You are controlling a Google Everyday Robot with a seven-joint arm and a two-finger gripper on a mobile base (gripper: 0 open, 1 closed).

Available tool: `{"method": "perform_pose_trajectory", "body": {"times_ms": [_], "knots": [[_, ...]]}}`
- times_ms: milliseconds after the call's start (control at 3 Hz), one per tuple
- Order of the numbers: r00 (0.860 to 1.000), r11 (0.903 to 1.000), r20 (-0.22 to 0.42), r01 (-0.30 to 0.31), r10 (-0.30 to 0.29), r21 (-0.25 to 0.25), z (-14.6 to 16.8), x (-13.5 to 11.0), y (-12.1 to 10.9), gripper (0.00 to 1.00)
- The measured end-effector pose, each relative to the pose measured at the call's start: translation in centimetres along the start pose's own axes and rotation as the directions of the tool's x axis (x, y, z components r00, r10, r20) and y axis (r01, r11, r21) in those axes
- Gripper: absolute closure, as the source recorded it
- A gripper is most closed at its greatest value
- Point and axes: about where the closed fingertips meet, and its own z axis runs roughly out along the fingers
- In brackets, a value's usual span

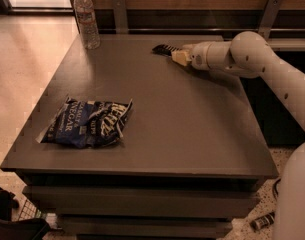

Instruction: Move rxbar chocolate near blue chip bag

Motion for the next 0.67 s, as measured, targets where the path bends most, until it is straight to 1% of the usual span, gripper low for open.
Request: {"method": "perform_pose_trajectory", "body": {"times_ms": [333, 667], "knots": [[0.999, 0.9987, 0.027, 0.033, -0.034, 0.040, -5.3, -2.6, -0.4, 1.00], [0.996, 0.9935, 0.051, 0.074, -0.079, 0.086, -11.5, -5.8, -0.6, 1.00]]}}
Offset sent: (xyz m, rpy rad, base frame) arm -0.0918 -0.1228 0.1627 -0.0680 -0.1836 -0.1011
